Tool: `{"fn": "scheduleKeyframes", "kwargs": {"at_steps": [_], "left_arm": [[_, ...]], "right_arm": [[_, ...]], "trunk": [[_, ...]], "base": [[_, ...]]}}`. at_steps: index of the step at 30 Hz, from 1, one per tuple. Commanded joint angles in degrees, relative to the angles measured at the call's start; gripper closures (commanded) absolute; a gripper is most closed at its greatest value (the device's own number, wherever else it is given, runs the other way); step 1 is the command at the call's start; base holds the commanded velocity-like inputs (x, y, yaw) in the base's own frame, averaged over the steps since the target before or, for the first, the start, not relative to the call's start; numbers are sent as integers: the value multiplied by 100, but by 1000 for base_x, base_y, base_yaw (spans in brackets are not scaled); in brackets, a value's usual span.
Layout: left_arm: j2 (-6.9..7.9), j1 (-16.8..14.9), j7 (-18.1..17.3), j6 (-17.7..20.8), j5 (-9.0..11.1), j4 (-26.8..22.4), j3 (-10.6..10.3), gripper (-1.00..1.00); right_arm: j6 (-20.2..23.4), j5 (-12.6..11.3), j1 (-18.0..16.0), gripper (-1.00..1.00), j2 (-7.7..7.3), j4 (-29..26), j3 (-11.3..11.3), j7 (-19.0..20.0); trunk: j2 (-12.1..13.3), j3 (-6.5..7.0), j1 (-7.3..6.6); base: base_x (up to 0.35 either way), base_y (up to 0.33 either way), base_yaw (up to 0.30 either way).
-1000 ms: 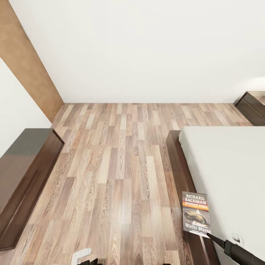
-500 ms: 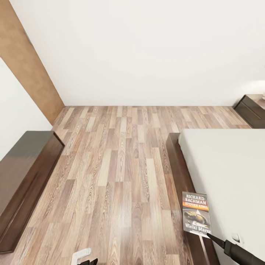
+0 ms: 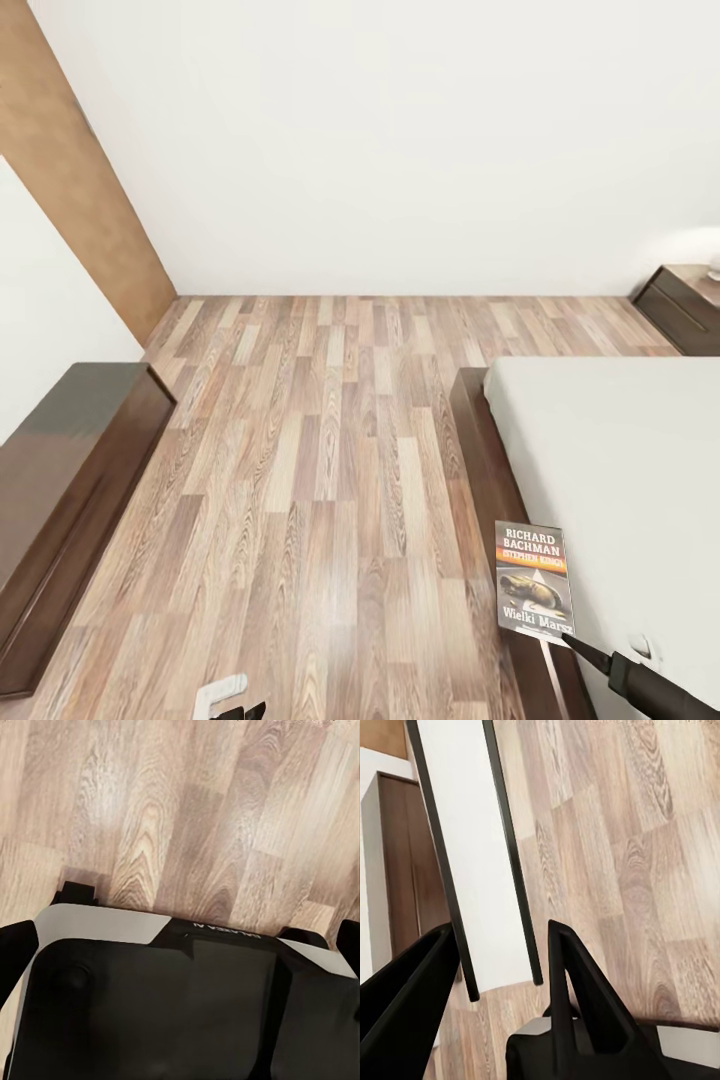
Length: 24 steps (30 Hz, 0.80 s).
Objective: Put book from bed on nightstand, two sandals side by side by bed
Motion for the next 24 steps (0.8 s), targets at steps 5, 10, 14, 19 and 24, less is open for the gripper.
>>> {"fn": "scheduleKeyframes", "kwargs": {"at_steps": [5,10,14,19,24], "left_arm": [[2,-4,-30,-10,47,12,-4,-100],[2,-4,-30,-7,47,12,-4,-100],[2,-4,-32,-7,47,11,-4,-100],[2,-4,-30,-9,47,10,-4,-100],[2,-4,-30,-7,47,11,-4,-100]], "right_arm": [[38,-4,-3,100,-1,2,-10,47],[38,-4,-3,100,0,2,-10,46],[38,-4,-3,100,0,2,-10,32],[36,-4,-3,100,0,2,-10,46],[36,-4,-3,100,0,2,-10,37]], "trunk": [[-9,39,3],[-9,85,3],[-9,122,3],[-9,168,3],[-9,215,3]], "base": [[0,0,0],[0,0,0],[0,0,0],[0,0,0],[0,0,0]]}}
